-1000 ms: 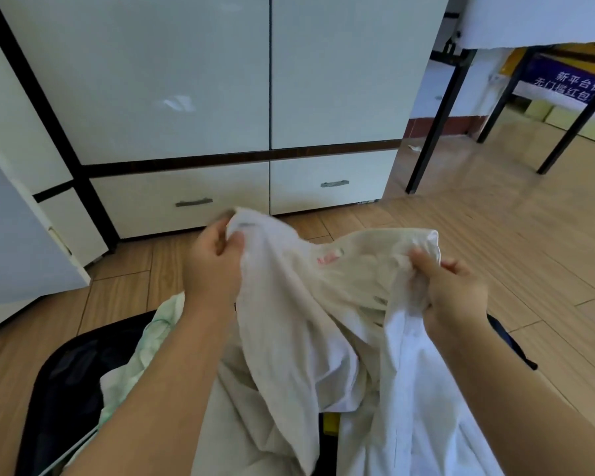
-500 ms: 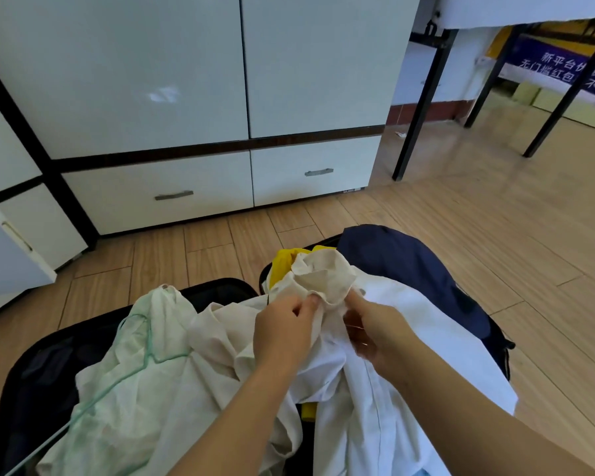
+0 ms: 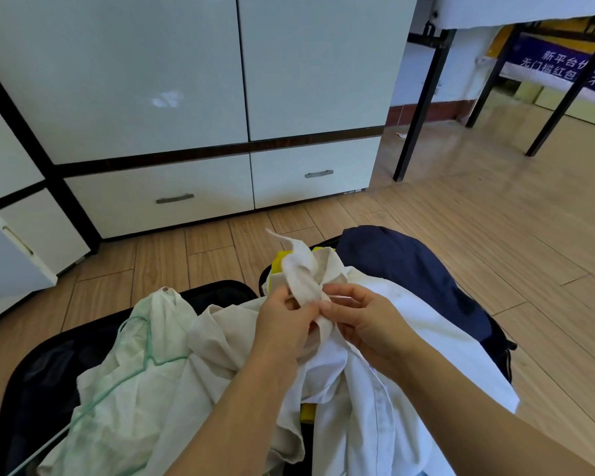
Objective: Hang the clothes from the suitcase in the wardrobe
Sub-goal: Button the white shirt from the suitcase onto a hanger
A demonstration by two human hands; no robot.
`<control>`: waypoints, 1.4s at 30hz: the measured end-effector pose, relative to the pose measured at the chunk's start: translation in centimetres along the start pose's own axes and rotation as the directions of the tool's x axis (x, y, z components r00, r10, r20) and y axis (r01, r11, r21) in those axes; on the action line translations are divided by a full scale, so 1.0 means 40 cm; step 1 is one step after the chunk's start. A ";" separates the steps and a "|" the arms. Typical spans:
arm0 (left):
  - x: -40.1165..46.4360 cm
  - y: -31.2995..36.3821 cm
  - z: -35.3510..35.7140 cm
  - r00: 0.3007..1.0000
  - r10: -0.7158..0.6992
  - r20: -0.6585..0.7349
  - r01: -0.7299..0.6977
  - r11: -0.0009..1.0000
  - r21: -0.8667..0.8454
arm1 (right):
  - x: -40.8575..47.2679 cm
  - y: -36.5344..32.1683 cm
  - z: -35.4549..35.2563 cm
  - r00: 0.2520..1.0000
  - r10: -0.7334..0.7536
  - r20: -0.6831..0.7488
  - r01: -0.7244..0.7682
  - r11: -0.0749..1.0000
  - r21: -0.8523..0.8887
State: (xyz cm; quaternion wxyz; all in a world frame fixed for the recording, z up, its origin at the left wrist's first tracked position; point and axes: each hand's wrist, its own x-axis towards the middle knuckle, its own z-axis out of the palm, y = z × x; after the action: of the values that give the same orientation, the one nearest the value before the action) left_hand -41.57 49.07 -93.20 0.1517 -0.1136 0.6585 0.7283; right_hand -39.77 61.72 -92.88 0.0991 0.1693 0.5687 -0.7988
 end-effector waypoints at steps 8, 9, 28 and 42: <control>-0.012 0.053 -0.021 0.961 0.263 -0.086 -0.259 0.964 0.051 | -0.012 -0.094 0.006 0.953 -0.270 -0.139 0.259 0.961 -0.095; -0.011 0.058 -0.023 0.963 0.255 -0.088 -0.250 0.966 0.066 | -0.017 -0.099 0.010 0.942 -0.305 -0.138 0.286 0.947 -0.145; -0.013 -0.024 -0.044 0.992 0.088 -0.091 -0.073 0.986 0.153 | -0.010 0.016 0.029 0.979 -0.170 -0.116 0.112 0.911 -0.397; -0.016 0.000 -0.059 0.998 0.065 -0.024 -0.062 0.993 0.101 | -0.012 -0.023 0.035 0.942 -0.333 -0.050 0.182 0.629 -0.756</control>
State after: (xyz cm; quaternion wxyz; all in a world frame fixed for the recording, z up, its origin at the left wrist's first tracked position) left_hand -41.07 46.70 -93.20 0.1250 -0.0950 0.6995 0.6971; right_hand -39.86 60.70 -91.45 -0.0097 0.1043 0.8685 -0.4845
